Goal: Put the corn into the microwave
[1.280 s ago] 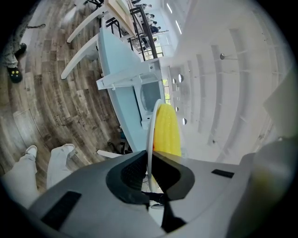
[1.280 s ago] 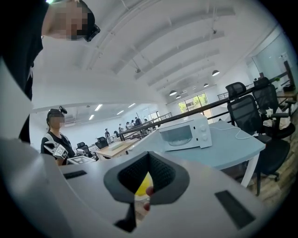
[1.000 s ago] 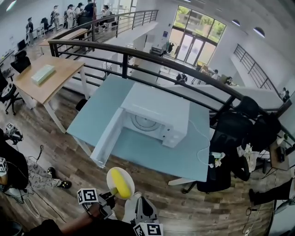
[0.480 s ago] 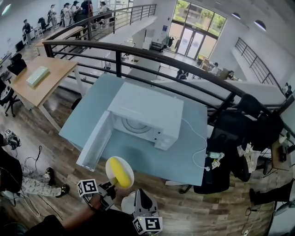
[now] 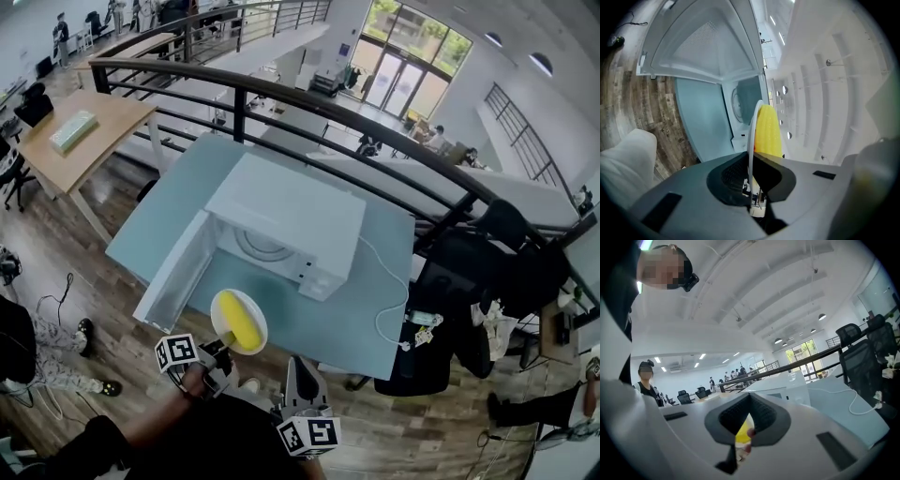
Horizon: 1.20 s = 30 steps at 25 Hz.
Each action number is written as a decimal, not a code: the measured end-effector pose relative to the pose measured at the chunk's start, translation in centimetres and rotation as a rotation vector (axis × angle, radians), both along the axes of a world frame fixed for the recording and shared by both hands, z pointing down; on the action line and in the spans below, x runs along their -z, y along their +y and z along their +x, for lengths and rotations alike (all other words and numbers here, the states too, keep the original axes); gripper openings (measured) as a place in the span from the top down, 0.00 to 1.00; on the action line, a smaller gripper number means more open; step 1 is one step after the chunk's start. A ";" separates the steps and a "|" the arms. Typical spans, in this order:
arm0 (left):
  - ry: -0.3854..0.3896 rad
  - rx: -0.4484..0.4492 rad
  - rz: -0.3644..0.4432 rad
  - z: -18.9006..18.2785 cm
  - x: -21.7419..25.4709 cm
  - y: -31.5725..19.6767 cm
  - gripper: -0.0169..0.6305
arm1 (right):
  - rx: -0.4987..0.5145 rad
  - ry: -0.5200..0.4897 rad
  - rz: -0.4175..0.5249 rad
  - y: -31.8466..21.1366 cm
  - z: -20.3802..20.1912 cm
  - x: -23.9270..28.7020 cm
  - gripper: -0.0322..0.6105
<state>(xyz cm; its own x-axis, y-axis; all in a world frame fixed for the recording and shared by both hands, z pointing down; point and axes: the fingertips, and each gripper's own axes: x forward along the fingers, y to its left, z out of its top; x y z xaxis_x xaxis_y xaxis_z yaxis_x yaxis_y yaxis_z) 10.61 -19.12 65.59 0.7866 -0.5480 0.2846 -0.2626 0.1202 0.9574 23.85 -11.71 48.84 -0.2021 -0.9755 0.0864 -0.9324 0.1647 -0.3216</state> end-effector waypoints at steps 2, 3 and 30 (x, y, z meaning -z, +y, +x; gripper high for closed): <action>-0.005 0.003 0.003 0.4 -0.1 -0.7 0.94 | 0.008 0.008 -0.006 -0.5 0.1 -0.2 0.94; -0.008 0.004 0.003 0.7 -0.2 -1.1 0.94 | 0.014 0.016 -0.012 -0.9 0.1 -0.3 0.94; -0.056 0.064 -0.047 4.0 -6.6 -16.7 0.93 | 0.076 0.089 -0.031 -14.8 0.4 -0.7 0.94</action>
<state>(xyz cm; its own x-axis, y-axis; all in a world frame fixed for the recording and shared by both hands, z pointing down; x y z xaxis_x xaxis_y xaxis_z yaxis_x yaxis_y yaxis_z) 14.63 -35.78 72.23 0.7321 -0.5818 0.3542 -0.3062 0.1834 0.9341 24.29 -26.49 49.52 -0.2659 -0.9542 0.1372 -0.9426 0.2276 -0.2443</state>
